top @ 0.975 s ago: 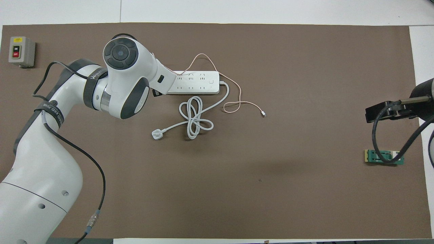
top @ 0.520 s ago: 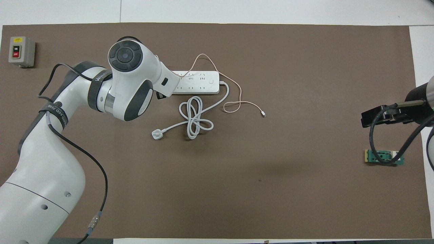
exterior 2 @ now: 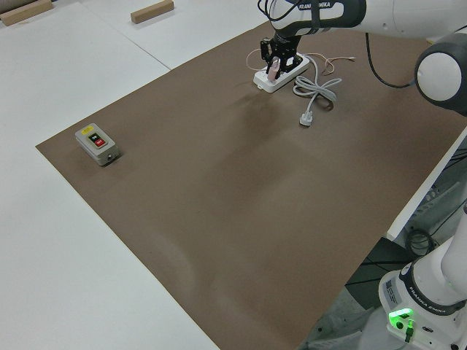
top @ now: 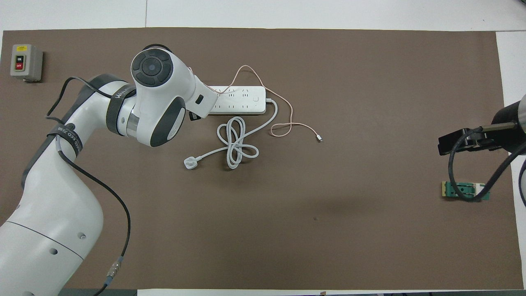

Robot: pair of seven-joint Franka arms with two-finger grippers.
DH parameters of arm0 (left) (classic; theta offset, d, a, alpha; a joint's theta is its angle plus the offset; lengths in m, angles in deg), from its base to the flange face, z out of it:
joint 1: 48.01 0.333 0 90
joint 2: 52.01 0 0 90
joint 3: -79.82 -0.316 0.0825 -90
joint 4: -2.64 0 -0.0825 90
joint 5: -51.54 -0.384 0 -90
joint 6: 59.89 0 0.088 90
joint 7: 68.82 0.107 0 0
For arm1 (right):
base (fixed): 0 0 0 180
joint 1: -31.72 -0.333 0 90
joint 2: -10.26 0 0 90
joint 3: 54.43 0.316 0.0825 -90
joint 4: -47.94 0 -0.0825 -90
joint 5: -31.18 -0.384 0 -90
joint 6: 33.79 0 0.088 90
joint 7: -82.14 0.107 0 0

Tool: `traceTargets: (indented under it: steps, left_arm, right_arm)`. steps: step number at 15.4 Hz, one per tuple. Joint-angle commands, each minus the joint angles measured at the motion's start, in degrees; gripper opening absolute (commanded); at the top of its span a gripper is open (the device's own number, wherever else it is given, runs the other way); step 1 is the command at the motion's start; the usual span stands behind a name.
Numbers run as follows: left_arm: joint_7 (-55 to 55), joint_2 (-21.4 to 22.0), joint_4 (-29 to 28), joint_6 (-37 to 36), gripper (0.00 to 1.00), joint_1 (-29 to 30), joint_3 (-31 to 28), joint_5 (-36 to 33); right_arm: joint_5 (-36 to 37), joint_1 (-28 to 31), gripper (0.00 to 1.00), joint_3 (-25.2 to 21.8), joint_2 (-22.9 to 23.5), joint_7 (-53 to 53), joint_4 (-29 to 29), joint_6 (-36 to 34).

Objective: Plug charger into power strip

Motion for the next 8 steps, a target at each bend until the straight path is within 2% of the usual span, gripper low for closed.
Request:
traceTargets:
  steps: [1, 8]
  left_arm:
    - [1.4, 0.4, -0.8, -1.6, 0.00, -0.1, 0.0, 2.0]
    - [1.4, 0.0, -1.5, -1.0, 0.00, 0.1, 0.5, 2.5]
  right_arm:
    - [-1.1, 1.0, 1.00, 0.8, -1.3, -1.4, 1.4, 0.2]
    - [-1.1, 1.0, 1.00, 0.8, -1.3, -1.5, 1.4, 0.3]
